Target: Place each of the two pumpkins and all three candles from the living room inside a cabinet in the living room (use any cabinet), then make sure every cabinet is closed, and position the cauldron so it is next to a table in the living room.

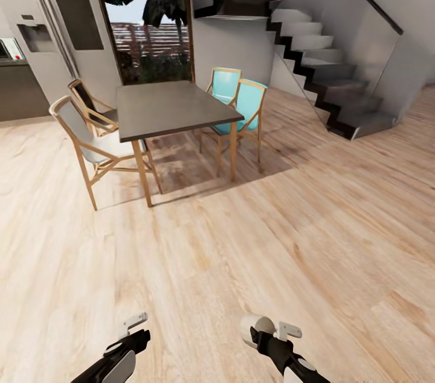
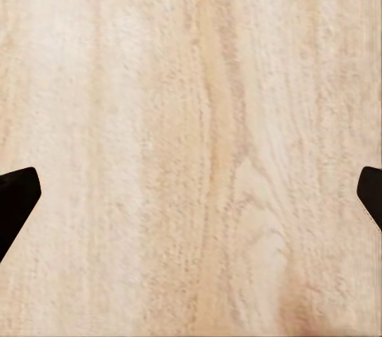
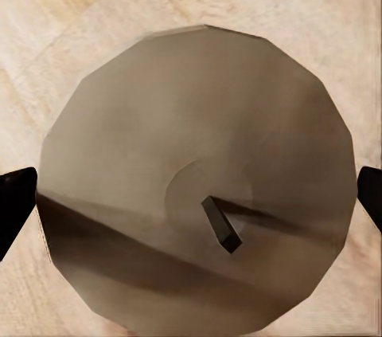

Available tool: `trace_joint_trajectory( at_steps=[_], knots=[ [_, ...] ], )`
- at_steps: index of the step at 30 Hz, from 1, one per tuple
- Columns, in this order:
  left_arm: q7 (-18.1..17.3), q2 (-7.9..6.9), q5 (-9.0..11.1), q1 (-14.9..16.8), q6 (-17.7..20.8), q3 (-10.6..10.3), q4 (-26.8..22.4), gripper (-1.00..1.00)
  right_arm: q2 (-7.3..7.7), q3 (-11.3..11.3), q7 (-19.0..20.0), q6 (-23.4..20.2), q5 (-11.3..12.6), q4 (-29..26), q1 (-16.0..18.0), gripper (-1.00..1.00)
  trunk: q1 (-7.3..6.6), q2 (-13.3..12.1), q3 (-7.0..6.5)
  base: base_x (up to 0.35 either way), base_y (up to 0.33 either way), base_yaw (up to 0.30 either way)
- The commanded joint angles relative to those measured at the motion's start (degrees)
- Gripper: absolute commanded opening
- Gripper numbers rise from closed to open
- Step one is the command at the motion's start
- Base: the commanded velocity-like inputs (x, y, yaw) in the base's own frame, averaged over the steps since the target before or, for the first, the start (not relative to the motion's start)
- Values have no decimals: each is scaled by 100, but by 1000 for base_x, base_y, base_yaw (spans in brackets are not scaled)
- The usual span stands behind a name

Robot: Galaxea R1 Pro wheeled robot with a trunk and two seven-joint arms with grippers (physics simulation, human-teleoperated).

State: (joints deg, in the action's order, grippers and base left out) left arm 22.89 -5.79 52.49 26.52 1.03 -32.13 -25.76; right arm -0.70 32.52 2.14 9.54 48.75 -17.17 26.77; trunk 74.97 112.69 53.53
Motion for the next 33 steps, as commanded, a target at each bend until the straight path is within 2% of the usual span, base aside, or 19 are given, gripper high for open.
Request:
trace_joint_trajectory(
  at_steps=[1,33],
  knots=[
    [49,-9,33,2,11,-48,-17,100,-1,35,23,33,56,12,8,-100,-1,2,4,0,0,-281],
    [49,-9,18,-4,2,-51,-17,100,-1,35,14,30,56,21,7,-100,-1,2,4,0,0,-281]
  ],
)
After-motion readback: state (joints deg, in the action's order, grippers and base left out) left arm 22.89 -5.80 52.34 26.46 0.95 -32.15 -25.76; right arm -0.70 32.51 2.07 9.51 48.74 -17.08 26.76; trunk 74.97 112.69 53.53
